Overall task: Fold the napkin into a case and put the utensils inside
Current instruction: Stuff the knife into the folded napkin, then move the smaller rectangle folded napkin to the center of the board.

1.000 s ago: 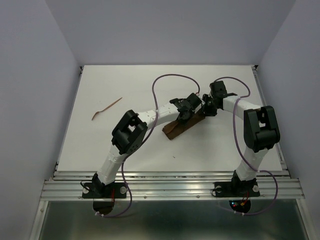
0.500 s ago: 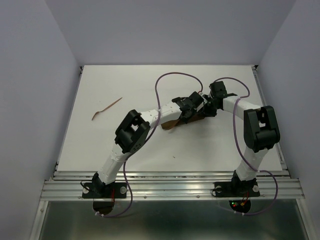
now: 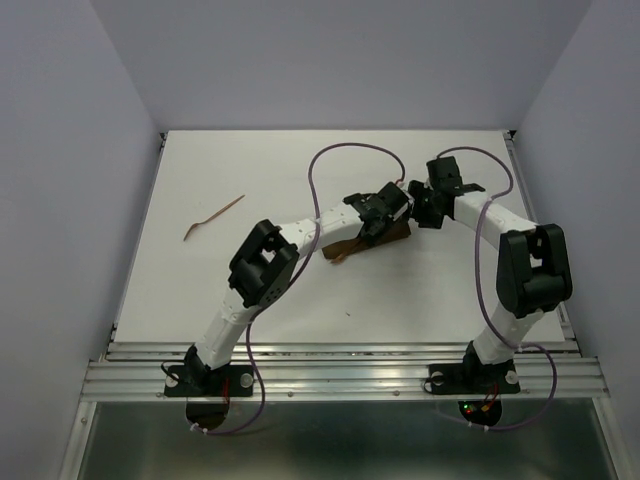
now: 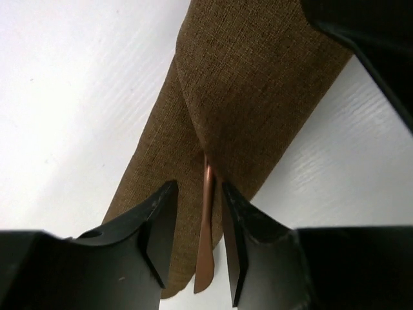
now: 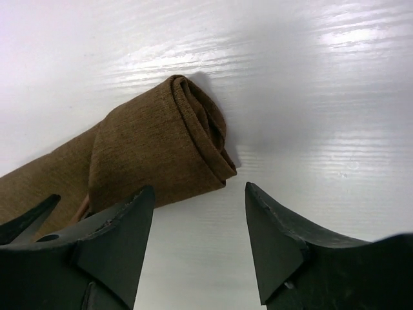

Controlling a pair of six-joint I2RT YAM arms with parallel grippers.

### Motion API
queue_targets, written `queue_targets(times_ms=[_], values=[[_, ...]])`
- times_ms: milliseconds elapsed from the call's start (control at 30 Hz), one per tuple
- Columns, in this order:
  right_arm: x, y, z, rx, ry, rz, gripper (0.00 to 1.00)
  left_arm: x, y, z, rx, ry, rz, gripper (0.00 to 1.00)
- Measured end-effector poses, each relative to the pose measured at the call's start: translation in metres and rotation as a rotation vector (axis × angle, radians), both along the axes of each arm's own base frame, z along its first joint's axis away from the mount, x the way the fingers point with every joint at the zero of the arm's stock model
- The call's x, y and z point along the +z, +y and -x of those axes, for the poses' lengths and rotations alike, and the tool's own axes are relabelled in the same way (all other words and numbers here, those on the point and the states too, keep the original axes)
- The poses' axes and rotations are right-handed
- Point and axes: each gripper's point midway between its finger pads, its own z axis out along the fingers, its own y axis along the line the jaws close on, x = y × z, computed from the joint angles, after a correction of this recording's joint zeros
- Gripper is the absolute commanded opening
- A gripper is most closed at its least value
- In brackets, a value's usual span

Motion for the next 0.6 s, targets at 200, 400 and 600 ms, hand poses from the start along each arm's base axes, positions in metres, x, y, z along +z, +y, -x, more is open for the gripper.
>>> queue_targets(times_ms=[200,400,600], values=[[0.038,-0.01,0.001,-0.05,-0.08,0.025,0.7,0.028,-0.004,0.0,0.009,-0.03,0.054,0.45],[0.07,-0.014,0.016,-0.075,-0.148,0.005,0.7,0.05,0.019,-0.005,0.067,-0.007,0.133,0.41],[0.056,-0.018,0.052,-0.098,-0.098,-0.015,0.7,0.035,0.075,-0.045,0.258,0.068,0.224,0.11]])
